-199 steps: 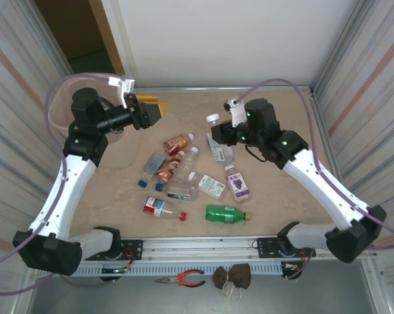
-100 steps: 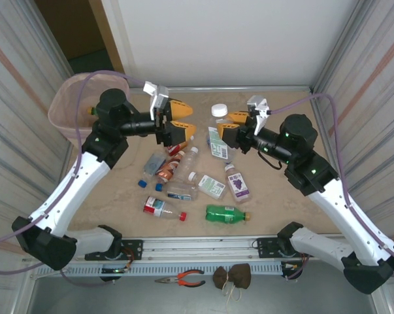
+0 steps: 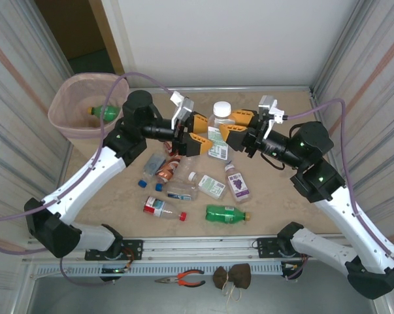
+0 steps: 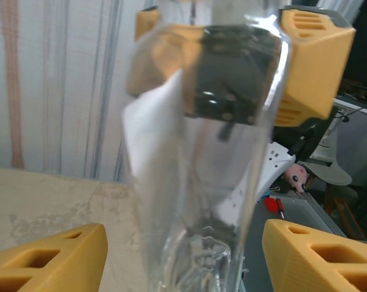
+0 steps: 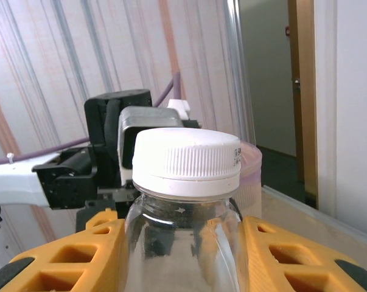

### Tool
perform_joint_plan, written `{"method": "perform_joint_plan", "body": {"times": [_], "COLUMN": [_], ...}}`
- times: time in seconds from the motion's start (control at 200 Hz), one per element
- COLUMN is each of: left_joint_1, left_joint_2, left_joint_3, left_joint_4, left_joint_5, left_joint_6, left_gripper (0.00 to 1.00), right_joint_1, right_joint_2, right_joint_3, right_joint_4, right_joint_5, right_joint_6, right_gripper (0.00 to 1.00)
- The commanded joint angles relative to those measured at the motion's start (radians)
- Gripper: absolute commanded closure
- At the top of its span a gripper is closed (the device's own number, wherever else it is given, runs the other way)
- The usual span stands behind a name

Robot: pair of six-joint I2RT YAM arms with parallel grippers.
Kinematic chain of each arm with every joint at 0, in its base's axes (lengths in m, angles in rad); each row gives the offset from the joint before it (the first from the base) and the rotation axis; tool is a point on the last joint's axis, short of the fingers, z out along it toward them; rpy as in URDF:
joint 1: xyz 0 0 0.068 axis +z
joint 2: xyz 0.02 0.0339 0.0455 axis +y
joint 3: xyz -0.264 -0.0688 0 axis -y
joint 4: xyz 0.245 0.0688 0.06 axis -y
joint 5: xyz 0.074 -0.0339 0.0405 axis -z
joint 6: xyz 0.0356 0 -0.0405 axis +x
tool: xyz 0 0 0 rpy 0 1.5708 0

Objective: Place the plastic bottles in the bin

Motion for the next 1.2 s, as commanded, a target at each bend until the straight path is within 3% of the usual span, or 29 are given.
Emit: {"method": "perform_joint_plan", "body": {"times": [0.0,0.215,0.361,0.486,0.982,1.092,1.197], "left_joint_1": [-0.007,-0.01,-0.012,-0.017,-0.026,-0.026,-0.018], "left_joint_2": [-0.004,-0.009,-0.003,0.014,0.039,0.032,0.019], "left_joint_3": [0.037,0.031,0.03,0.045,0.08,0.092,0.117], "left_joint_4": [0.058,0.11,0.155,0.178,0.147,0.098,-0.01], "left_joint_5": [0.049,0.081,0.103,0.13,0.161,0.151,0.117], "left_joint_6": [0.022,0.01,-0.024,-0.047,-0.039,0.0,0.07], "left_gripper": [0.38,0.46,0.4,0.4,0.59,0.6,0.61], "right_joint_1": [0.01,0.015,0.021,0.026,0.041,0.041,0.042], "right_joint_2": [-0.027,-0.032,-0.037,-0.039,-0.047,-0.048,-0.053], "right_joint_3": [-0.007,-0.008,-0.013,-0.015,-0.014,-0.014,-0.014], "right_joint_4": [0.069,0.072,0.081,0.099,0.092,0.078,0.055], "right_joint_5": [-0.018,-0.018,-0.018,-0.028,-0.016,-0.002,0.016], "right_joint_6": [0.031,0.04,0.045,0.048,0.019,0.01,-0.004], "right_gripper": [0.62,0.62,0.62,0.62,0.62,0.57,0.45]}}
